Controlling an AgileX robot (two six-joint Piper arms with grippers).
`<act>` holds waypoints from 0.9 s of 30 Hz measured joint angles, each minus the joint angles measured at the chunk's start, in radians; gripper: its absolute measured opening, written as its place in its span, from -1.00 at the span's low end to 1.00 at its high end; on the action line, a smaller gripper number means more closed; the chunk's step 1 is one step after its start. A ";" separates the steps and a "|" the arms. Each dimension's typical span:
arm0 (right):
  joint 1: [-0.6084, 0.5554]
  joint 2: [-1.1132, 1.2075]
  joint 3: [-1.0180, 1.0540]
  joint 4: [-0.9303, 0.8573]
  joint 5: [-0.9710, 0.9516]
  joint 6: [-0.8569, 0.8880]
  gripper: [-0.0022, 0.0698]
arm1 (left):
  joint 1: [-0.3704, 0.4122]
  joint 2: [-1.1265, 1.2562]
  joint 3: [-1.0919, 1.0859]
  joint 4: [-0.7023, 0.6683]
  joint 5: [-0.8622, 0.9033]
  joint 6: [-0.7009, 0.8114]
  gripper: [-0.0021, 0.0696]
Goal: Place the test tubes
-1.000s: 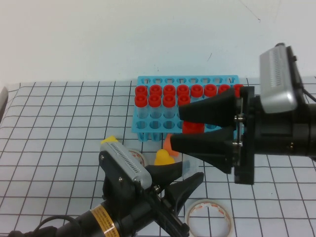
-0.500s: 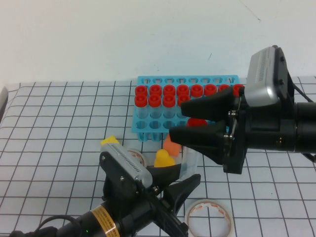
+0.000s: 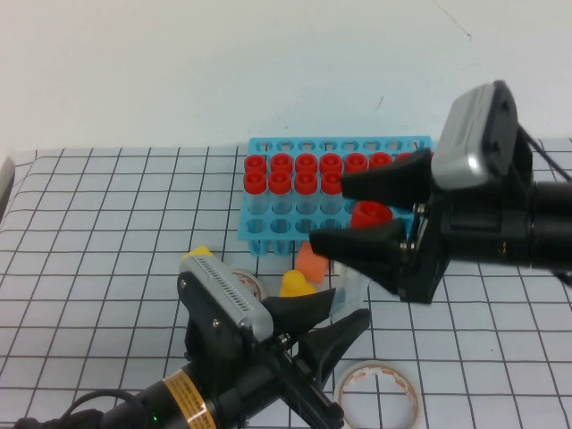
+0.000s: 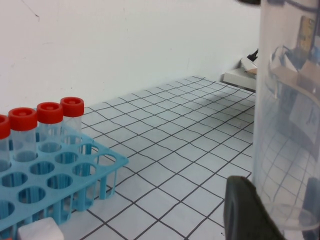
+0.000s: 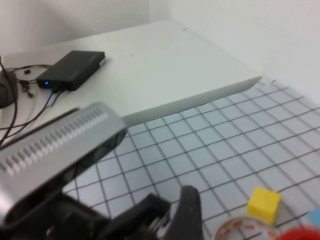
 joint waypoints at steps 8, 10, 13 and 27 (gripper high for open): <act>0.000 -0.038 -0.038 0.000 -0.011 0.023 0.74 | 0.000 -0.002 0.000 0.002 -0.002 0.002 -0.36; 0.000 -0.038 -0.033 0.000 -0.011 0.052 0.74 | 0.000 -0.002 0.000 0.000 -0.002 0.003 -0.36; 0.000 -0.038 -0.009 0.000 -0.013 0.070 0.74 | 0.000 -0.002 0.000 -0.005 -0.002 0.005 -0.36; 0.000 -0.038 0.017 0.000 -0.013 0.112 0.72 | 0.000 -0.002 0.000 -0.030 -0.002 0.007 -0.36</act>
